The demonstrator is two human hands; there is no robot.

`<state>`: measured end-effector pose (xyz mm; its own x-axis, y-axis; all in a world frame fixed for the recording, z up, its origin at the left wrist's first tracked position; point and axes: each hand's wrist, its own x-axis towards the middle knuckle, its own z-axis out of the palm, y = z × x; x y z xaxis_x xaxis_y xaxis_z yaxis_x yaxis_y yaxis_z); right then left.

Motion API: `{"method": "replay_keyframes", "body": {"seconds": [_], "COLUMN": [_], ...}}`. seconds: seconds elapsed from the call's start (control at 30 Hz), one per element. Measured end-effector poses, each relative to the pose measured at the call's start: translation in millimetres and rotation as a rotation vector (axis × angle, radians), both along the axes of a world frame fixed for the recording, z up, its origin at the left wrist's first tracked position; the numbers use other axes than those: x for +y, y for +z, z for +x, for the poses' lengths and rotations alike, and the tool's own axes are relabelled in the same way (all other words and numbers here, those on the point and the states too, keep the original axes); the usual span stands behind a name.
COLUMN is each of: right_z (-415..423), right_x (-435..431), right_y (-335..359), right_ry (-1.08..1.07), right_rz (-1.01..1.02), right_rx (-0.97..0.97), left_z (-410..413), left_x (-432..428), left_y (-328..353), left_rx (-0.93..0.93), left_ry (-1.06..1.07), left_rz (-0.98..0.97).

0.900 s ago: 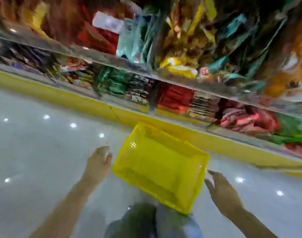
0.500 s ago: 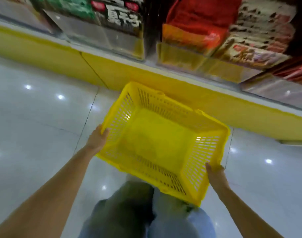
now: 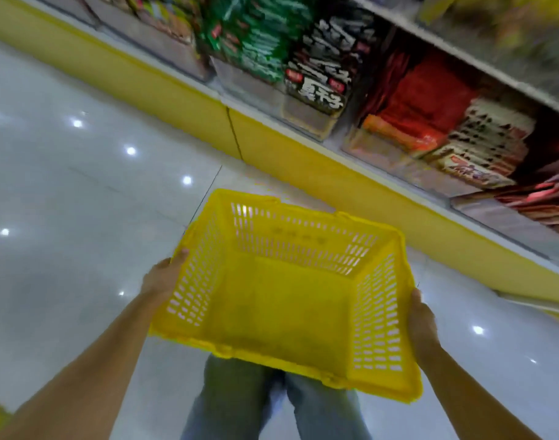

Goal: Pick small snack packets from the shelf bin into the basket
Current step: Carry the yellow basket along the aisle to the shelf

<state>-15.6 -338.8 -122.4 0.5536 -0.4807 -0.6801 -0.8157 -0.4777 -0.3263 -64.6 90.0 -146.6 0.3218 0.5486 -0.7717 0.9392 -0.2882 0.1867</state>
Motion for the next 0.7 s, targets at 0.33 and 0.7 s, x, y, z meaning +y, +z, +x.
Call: {"method": "replay_keyframes", "body": {"seconds": [0.33,0.7], "right_z": [35.6,104.0], "right_x": [130.1,351.1], "right_y": [175.9,310.7], "right_ry": [0.430,0.747], "right_rz": [-0.014,0.147], "right_rx": [-0.138,-0.509], "left_z": [-112.5,-162.7], "left_x": [85.1,205.0], "left_y": [194.1,313.5], "left_rx": [-0.236,-0.450], "left_ry": [0.253,0.643], "left_rz": [0.143,0.380]}}
